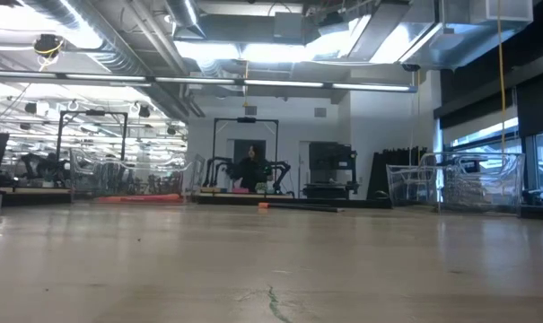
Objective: Sort crayons/erasers/pens/pencils in bins
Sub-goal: Put the red crayon into the bottom transparent bin
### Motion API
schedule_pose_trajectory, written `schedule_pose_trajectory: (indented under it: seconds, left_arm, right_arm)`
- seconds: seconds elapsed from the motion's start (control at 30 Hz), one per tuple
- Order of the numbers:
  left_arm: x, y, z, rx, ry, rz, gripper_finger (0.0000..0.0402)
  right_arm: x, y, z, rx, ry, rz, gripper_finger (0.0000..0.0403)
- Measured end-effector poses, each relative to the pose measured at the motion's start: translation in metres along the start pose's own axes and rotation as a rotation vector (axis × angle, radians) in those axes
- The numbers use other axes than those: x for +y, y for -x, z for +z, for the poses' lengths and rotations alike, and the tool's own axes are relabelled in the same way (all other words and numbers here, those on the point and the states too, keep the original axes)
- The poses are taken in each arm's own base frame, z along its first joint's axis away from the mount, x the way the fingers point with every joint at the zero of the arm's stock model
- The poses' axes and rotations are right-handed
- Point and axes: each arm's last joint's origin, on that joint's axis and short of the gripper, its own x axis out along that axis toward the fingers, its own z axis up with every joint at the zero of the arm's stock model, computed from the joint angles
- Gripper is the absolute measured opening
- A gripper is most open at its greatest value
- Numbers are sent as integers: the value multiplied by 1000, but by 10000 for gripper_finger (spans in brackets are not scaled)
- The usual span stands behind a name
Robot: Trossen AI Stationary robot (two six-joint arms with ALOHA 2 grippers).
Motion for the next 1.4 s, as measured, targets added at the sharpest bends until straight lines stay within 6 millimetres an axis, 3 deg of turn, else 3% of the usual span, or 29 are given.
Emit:
schedule_pose_trajectory:
  seconds: [0.33,1.07,1.4]
  left_arm:
    - [0,0,0,0,7,1,5]
    - [5,-2,0,15,30,22,100]
    - [5,-1,-6,72,7,30,104]
  right_arm:
    - [0,0,0,0,4,-2,58]
    - [0,0,0,1,4,2,57]
    - [0,0,-1,8,2,-1,57]
